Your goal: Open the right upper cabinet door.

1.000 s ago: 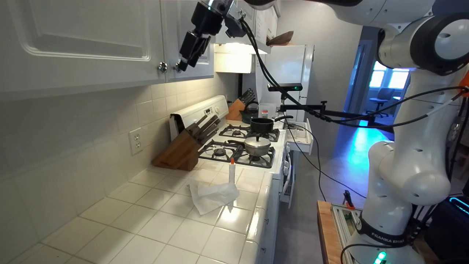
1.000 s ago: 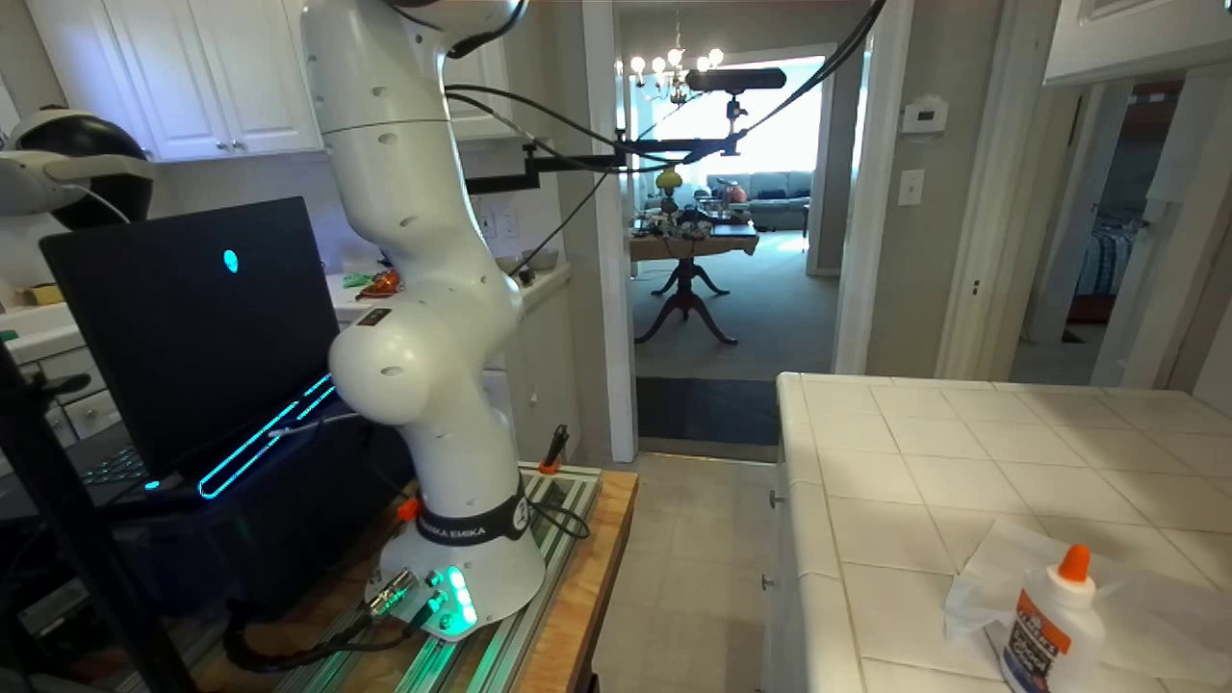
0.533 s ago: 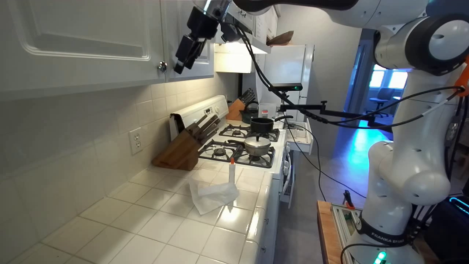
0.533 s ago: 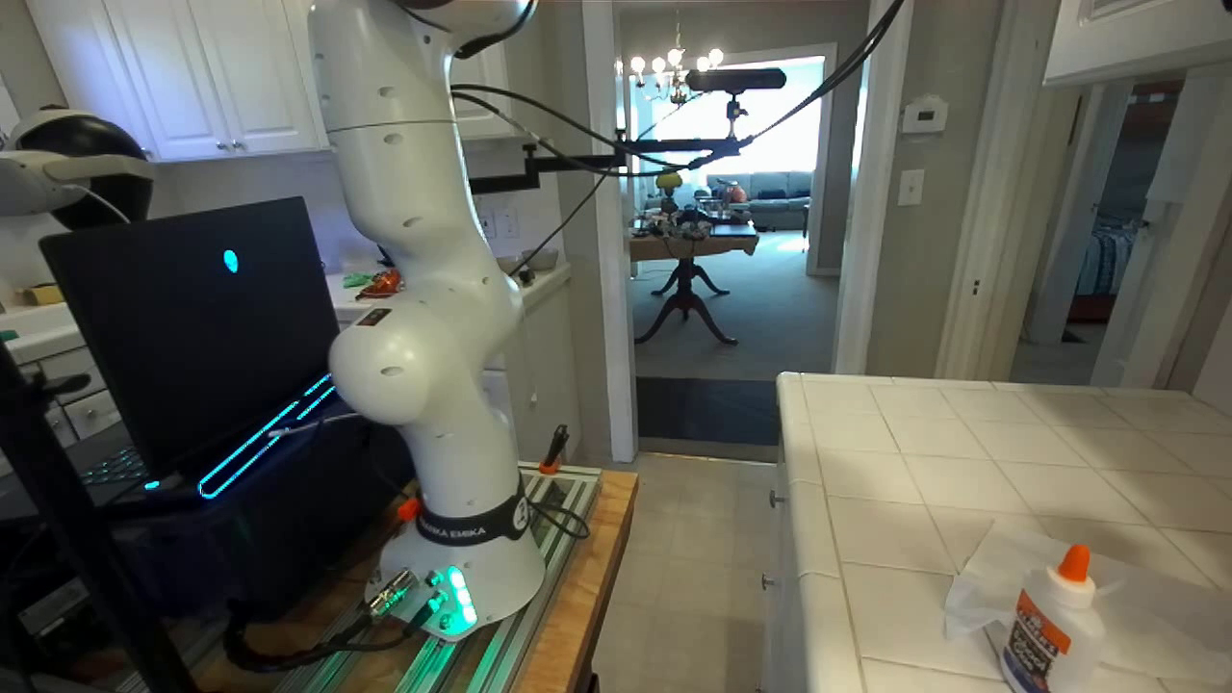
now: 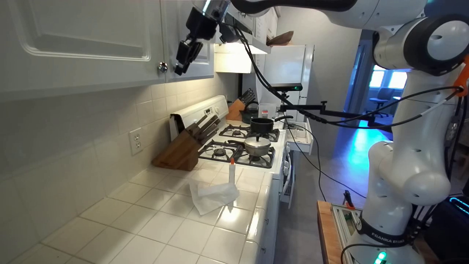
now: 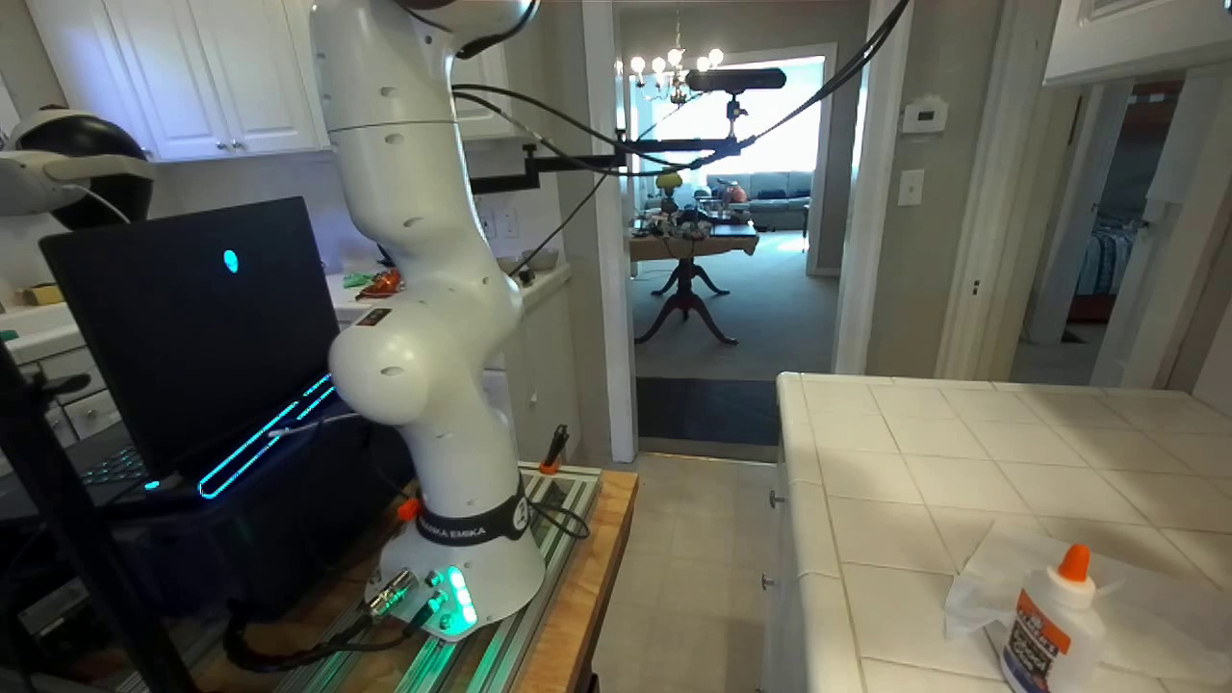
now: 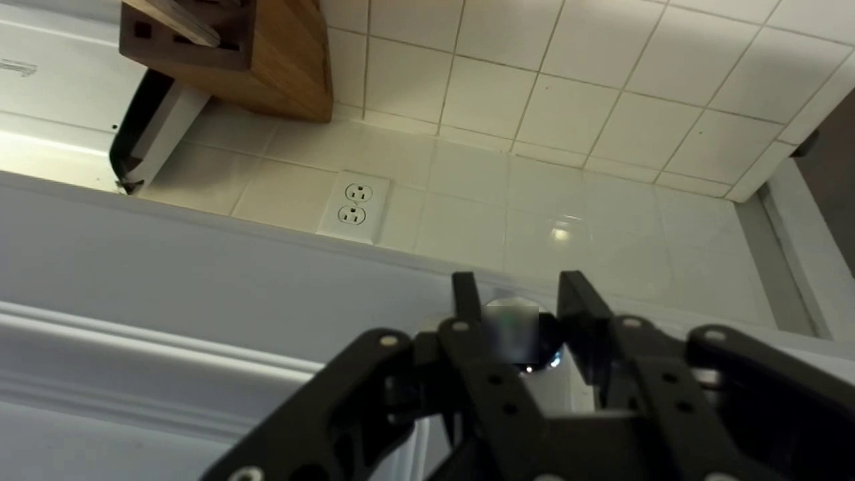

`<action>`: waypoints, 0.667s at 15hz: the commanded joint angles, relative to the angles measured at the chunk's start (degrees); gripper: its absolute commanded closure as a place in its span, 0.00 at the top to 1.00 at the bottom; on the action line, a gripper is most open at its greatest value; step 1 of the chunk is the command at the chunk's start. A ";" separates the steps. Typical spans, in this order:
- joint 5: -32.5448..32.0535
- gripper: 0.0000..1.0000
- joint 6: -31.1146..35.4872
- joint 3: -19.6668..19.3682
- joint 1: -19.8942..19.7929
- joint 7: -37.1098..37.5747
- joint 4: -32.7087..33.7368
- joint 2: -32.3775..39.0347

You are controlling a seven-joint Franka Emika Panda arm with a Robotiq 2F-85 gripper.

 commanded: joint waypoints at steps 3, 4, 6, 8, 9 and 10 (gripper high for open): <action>-0.16 0.09 -3.74 -0.49 0.67 -0.22 0.41 -0.56; -0.15 0.09 -5.10 -0.48 0.68 -0.32 0.25 -0.96; 0.18 0.09 -7.87 -0.50 0.71 -0.56 0.32 -1.64; 0.15 0.09 -11.51 -0.47 0.80 -0.75 0.46 -2.41; 0.01 0.09 -13.32 -0.45 0.83 -0.75 0.58 -2.76; -0.60 0.09 -14.81 -0.42 0.83 -0.48 0.26 -3.42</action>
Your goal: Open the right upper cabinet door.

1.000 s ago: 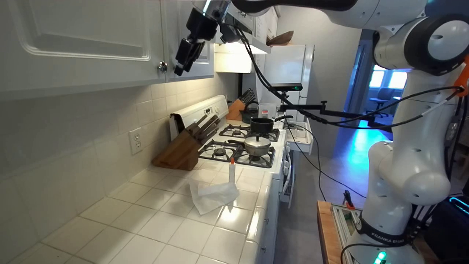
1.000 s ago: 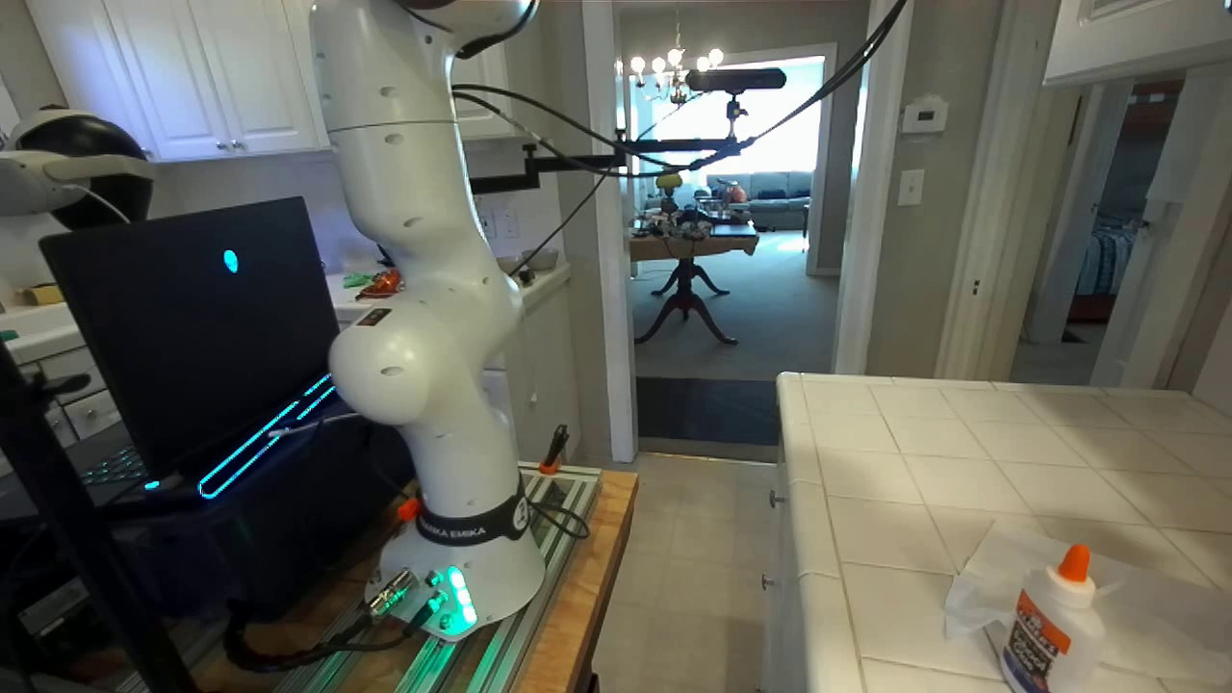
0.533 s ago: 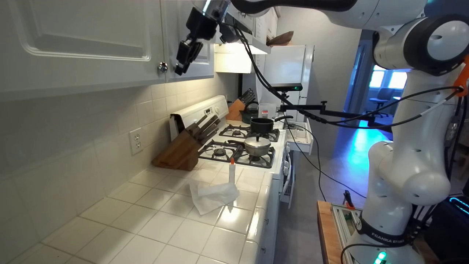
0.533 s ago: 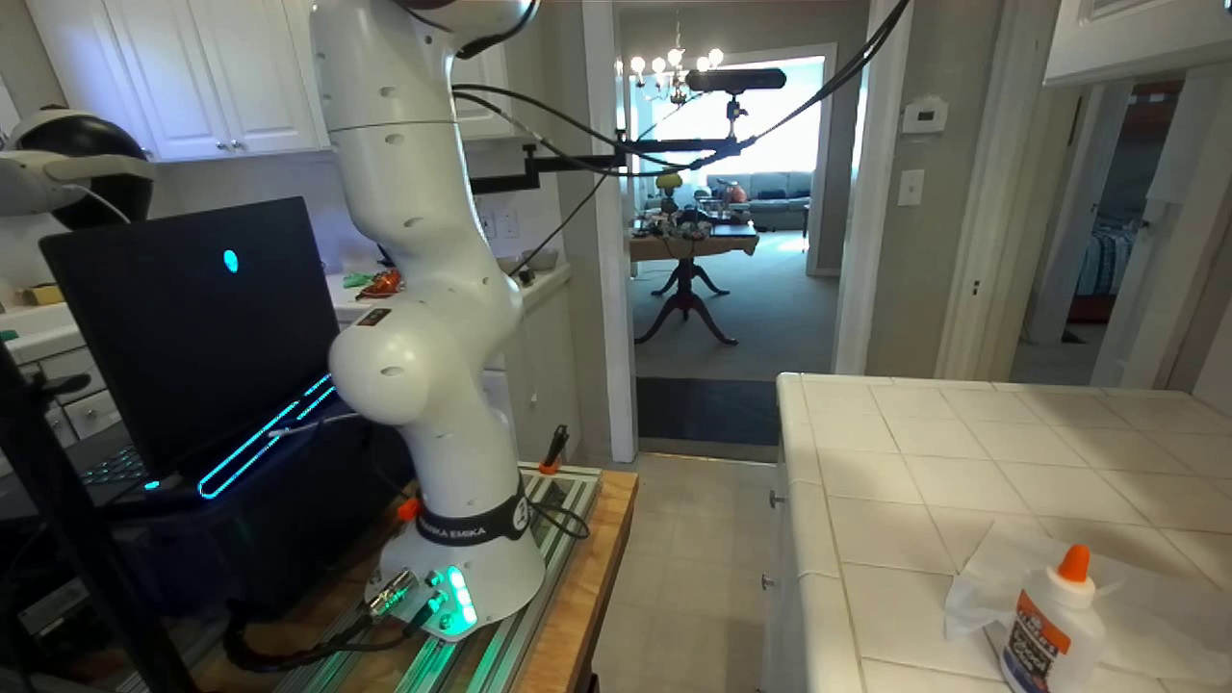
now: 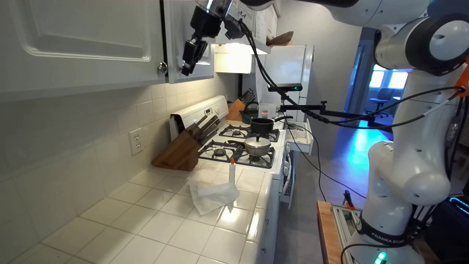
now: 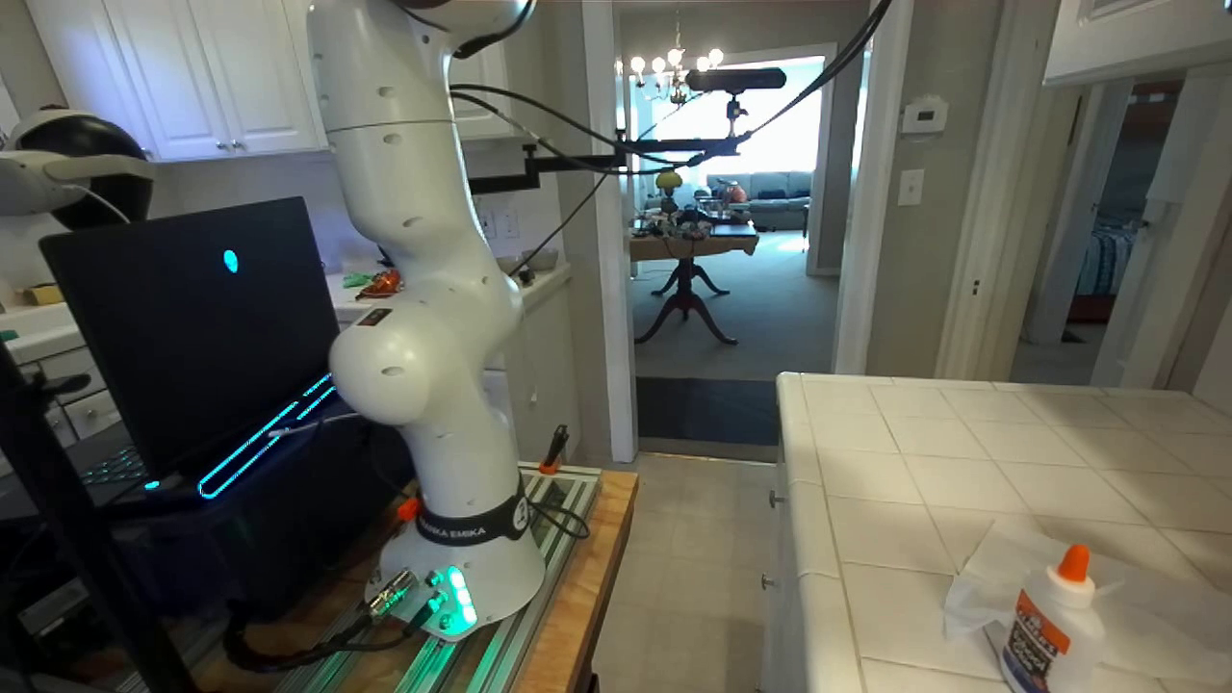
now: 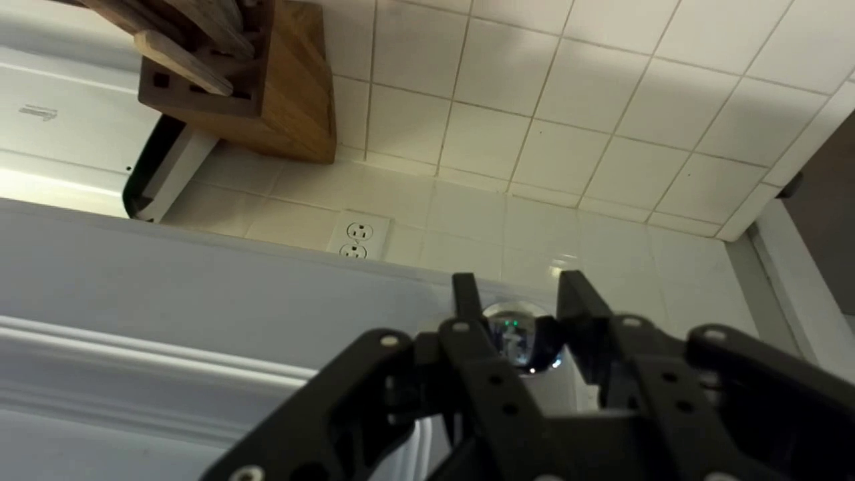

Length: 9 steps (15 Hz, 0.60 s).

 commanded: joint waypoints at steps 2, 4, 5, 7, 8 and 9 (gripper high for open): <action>-2.23 0.09 -8.99 -0.37 0.38 0.40 -2.72 -4.16; -2.36 0.09 -9.37 -0.08 -0.26 0.29 -4.22 -5.39; -2.39 0.09 -8.94 -0.17 -0.35 0.24 -5.23 -6.06; -2.38 0.09 -7.91 -0.40 -0.61 0.23 -8.09 -7.93; -2.57 0.09 -8.17 -1.02 -0.39 0.04 -9.77 -9.07; -2.21 0.09 -7.44 -1.46 -0.61 -0.19 -12.02 -10.54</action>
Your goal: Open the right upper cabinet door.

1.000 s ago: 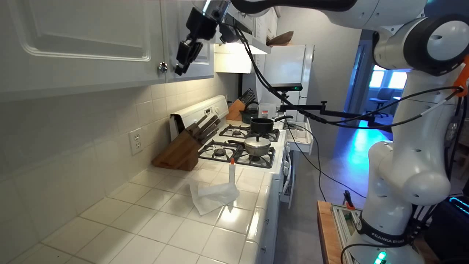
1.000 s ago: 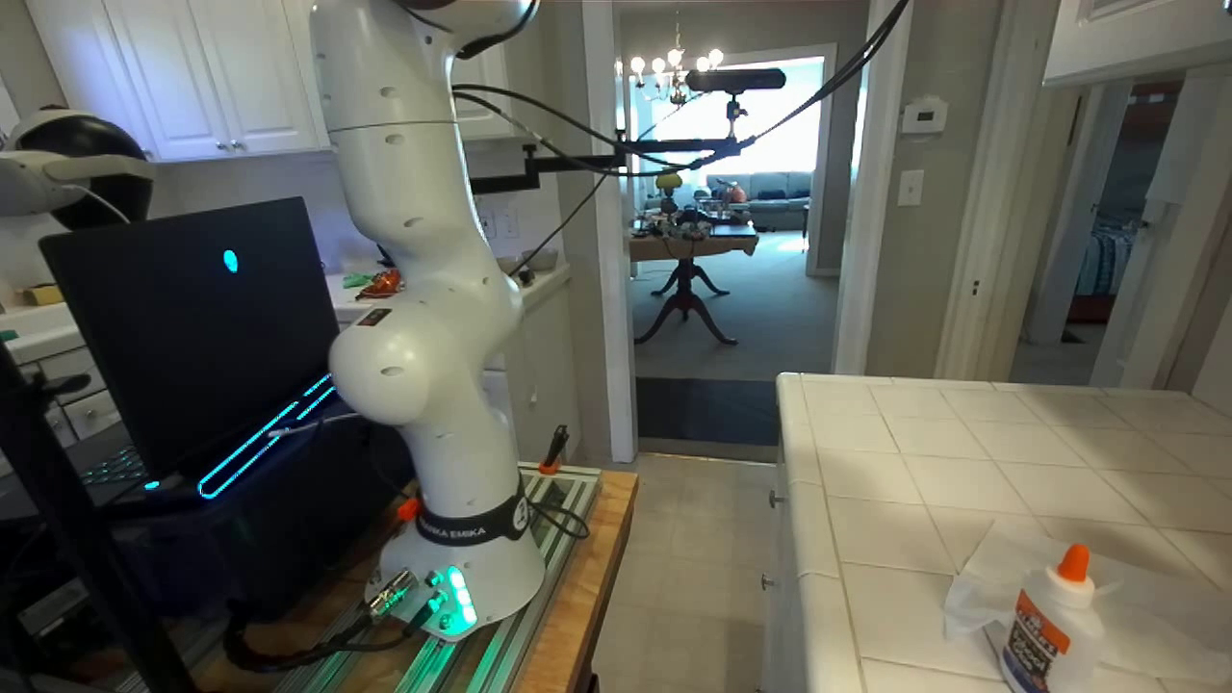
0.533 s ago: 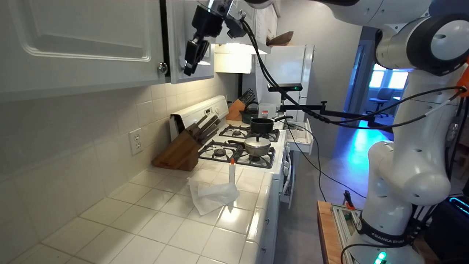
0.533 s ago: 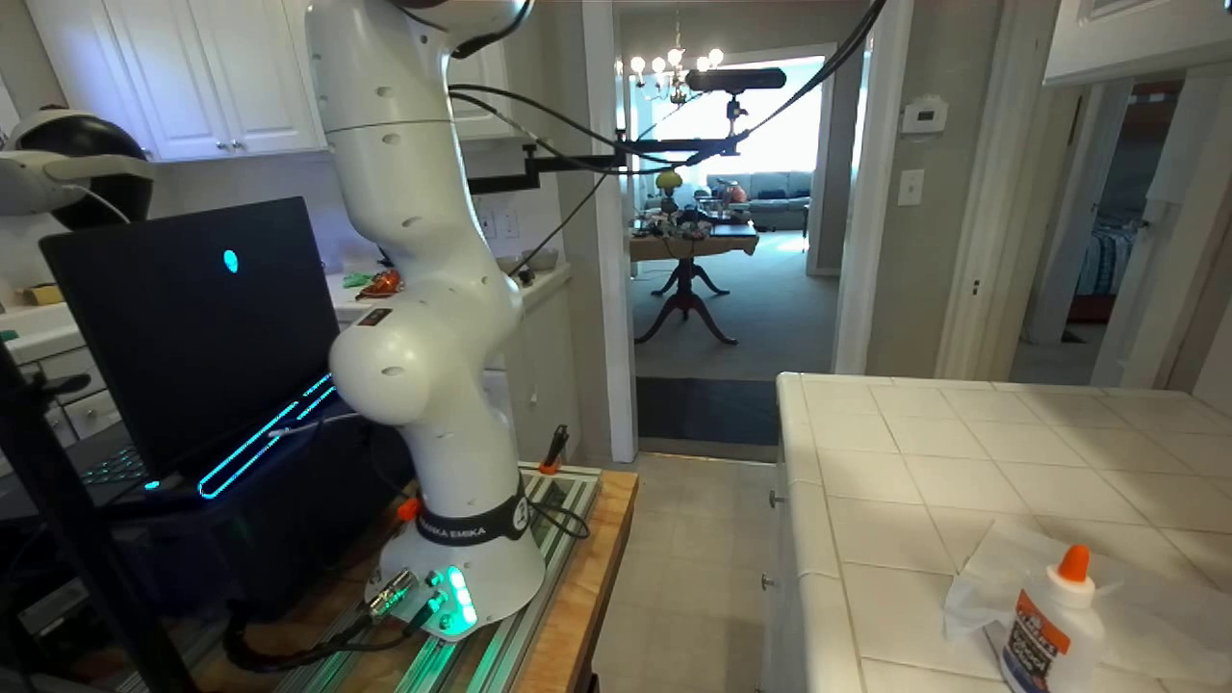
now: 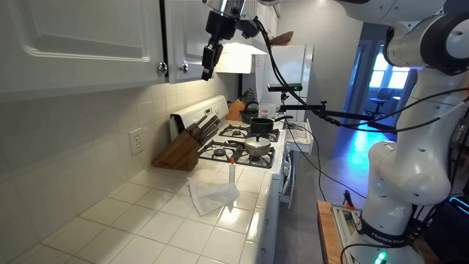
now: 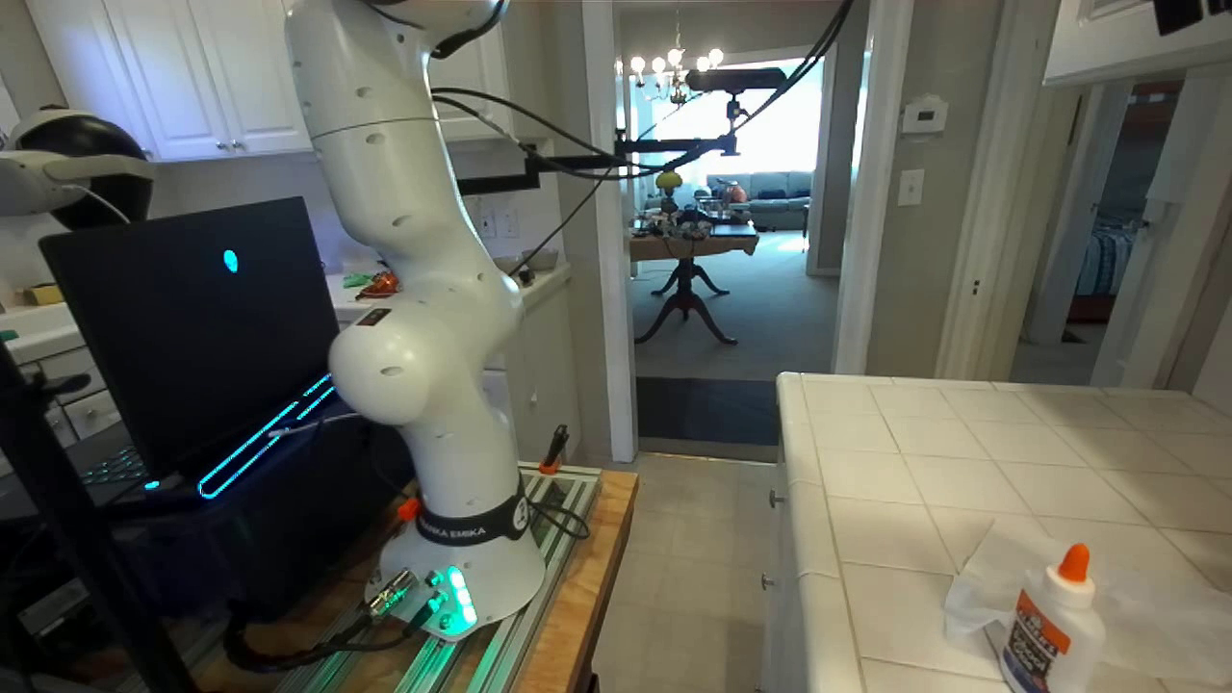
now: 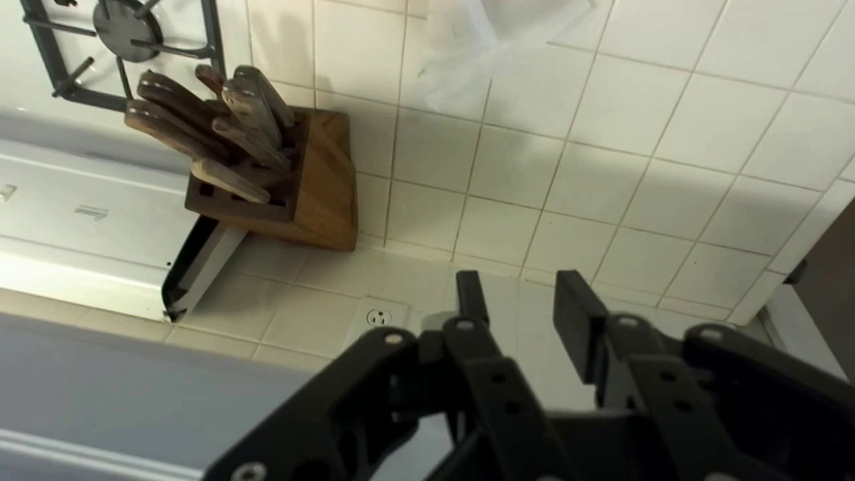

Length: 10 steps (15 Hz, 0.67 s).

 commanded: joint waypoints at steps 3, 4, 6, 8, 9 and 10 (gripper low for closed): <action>-0.52 0.09 1.57 -2.55 -0.78 -1.14 -13.67 -9.87; -0.69 0.09 1.91 -2.96 -0.92 -1.24 -15.27 -10.90; -1.02 0.09 2.58 -3.40 -0.97 -1.19 -17.95 -13.11; -1.04 0.60 3.78 -3.34 -0.79 -1.33 -19.44 -14.30; -1.03 0.60 4.67 -3.17 -0.59 -1.63 -19.82 -14.40; -0.63 0.65 5.81 -3.00 -0.27 -2.00 -19.71 -14.21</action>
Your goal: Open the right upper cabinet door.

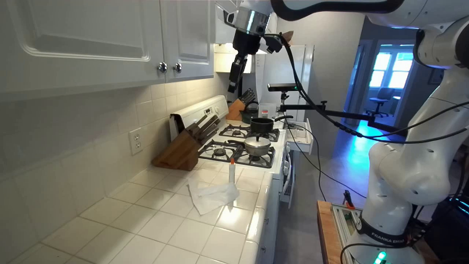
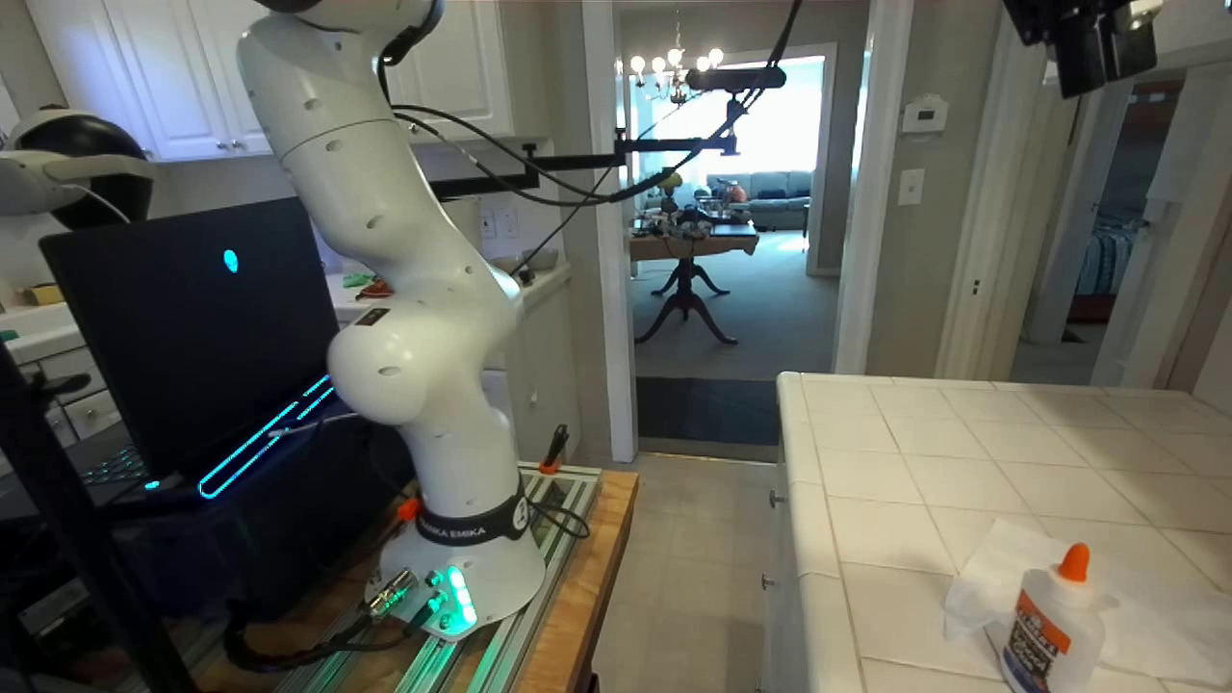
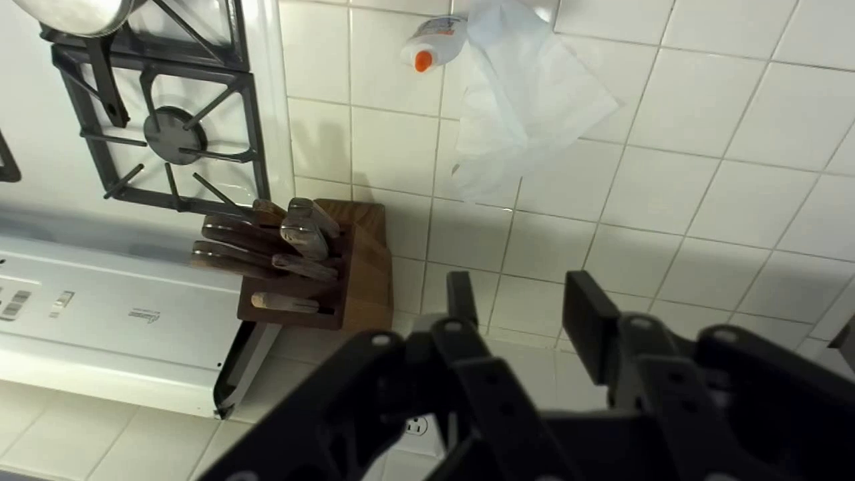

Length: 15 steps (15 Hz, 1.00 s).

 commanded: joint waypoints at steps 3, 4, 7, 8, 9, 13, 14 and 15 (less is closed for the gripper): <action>-0.21 0.85 7.56 1.15 1.19 -2.13 -1.80 -0.96; 0.03 0.93 8.77 1.33 1.44 -2.64 -1.02 -0.32; 0.60 1.00 11.55 1.60 1.98 -3.50 1.57 1.76; 0.82 1.00 12.14 1.59 2.03 -3.48 2.43 2.46; 1.16 1.00 12.58 1.51 2.02 -3.18 3.62 3.37; 2.53 1.00 13.69 1.20 2.22 -4.06 8.51 7.12; 2.68 1.00 13.69 1.19 2.25 -4.43 9.85 8.24; 2.79 1.00 13.61 1.23 2.25 -4.76 11.26 9.44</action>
